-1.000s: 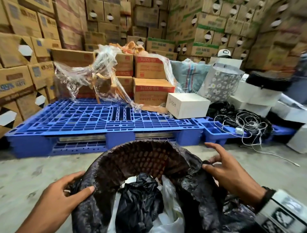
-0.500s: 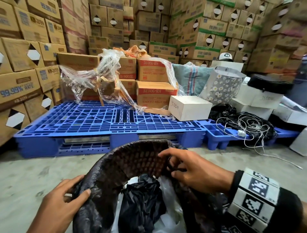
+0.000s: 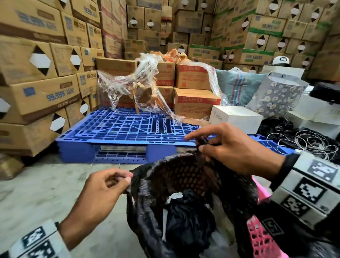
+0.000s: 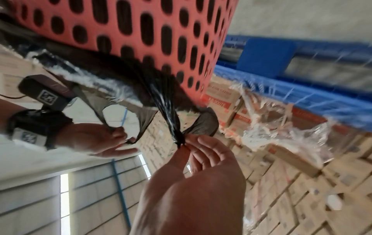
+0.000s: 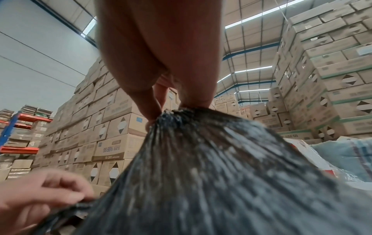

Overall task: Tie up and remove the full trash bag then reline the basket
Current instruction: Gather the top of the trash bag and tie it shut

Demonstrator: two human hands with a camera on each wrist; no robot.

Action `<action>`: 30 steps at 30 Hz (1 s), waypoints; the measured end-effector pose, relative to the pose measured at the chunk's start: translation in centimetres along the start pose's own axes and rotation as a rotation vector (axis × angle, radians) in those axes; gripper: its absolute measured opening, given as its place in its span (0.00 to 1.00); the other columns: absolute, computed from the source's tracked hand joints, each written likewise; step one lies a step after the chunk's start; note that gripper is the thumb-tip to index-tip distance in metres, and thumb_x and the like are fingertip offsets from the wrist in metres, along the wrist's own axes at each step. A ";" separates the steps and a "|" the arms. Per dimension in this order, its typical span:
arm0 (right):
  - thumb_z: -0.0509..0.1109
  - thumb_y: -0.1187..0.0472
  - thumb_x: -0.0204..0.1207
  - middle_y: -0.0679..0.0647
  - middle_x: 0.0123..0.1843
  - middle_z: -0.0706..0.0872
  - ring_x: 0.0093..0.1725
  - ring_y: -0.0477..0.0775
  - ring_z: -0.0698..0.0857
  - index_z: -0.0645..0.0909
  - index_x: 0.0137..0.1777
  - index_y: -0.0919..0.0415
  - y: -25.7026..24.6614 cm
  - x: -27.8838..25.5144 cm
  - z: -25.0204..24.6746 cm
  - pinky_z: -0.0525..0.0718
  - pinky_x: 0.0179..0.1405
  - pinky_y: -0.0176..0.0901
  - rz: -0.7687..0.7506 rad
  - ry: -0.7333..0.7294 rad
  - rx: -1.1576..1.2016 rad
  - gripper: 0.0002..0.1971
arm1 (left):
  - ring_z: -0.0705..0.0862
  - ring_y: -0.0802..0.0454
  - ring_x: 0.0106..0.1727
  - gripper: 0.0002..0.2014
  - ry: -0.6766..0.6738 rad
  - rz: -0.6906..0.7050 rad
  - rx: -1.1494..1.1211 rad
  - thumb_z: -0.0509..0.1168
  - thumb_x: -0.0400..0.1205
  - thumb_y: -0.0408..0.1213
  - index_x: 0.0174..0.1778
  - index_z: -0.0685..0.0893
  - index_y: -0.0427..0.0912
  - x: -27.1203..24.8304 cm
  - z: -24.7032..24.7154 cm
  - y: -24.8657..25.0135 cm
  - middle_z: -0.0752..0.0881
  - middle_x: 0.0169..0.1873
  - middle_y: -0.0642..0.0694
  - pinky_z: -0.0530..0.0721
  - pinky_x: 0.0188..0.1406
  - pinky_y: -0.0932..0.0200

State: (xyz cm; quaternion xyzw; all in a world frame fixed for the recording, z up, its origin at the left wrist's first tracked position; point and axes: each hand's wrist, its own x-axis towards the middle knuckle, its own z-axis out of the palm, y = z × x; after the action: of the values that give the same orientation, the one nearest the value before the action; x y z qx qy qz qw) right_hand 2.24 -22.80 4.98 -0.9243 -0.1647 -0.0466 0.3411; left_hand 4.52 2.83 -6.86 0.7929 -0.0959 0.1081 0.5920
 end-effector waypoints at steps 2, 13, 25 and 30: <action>0.66 0.68 0.78 0.47 0.30 0.88 0.19 0.48 0.80 0.85 0.55 0.42 -0.2 0.7 0.4 0.73 0.22 0.31 0.000 -0.001 -0.022 0.18 | 0.83 0.58 0.30 0.08 -0.055 0.076 -0.043 0.69 0.75 0.26 0.41 0.87 0.44 0.4 -0.3 2.5 0.84 0.27 0.43 0.81 0.33 0.72; 0.75 0.61 0.67 0.54 0.46 0.82 0.48 0.48 0.80 0.88 0.46 0.51 -0.8 -0.2 2.2 0.79 0.52 0.52 -0.197 -0.067 -0.091 0.08 | 0.85 0.47 0.29 0.07 -0.457 0.228 -0.244 0.66 0.76 0.20 0.45 0.80 0.34 3.1 3.1 12.6 0.88 0.29 0.32 0.86 0.34 0.59; 0.73 0.71 0.69 0.52 0.53 0.89 0.54 0.45 0.86 0.89 0.44 0.60 1.0 -4.4 0.0 0.81 0.60 0.45 -0.275 -0.032 0.015 0.08 | 0.82 0.49 0.55 0.12 -1.008 0.205 0.122 0.63 0.67 0.22 0.42 0.88 0.32 5.8 6.8 11.0 0.85 0.53 0.36 0.77 0.57 0.50; 0.74 0.68 0.70 0.50 0.54 0.87 0.55 0.47 0.87 0.89 0.43 0.59 2.0 -4.4 -0.7 0.83 0.58 0.48 -0.254 -0.038 0.070 0.05 | 0.84 0.60 0.59 0.06 -0.973 0.137 0.065 0.65 0.67 0.25 0.35 0.87 0.36 5.7 5.0 10.3 0.88 0.56 0.41 0.81 0.56 0.63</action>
State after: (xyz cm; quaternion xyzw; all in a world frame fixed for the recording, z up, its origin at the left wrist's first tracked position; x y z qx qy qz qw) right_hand -1.24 -25.88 3.41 -0.8843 -0.2882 -0.0660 0.3613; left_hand 7.43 -5.03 2.83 0.7615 -0.4099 -0.2330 0.4448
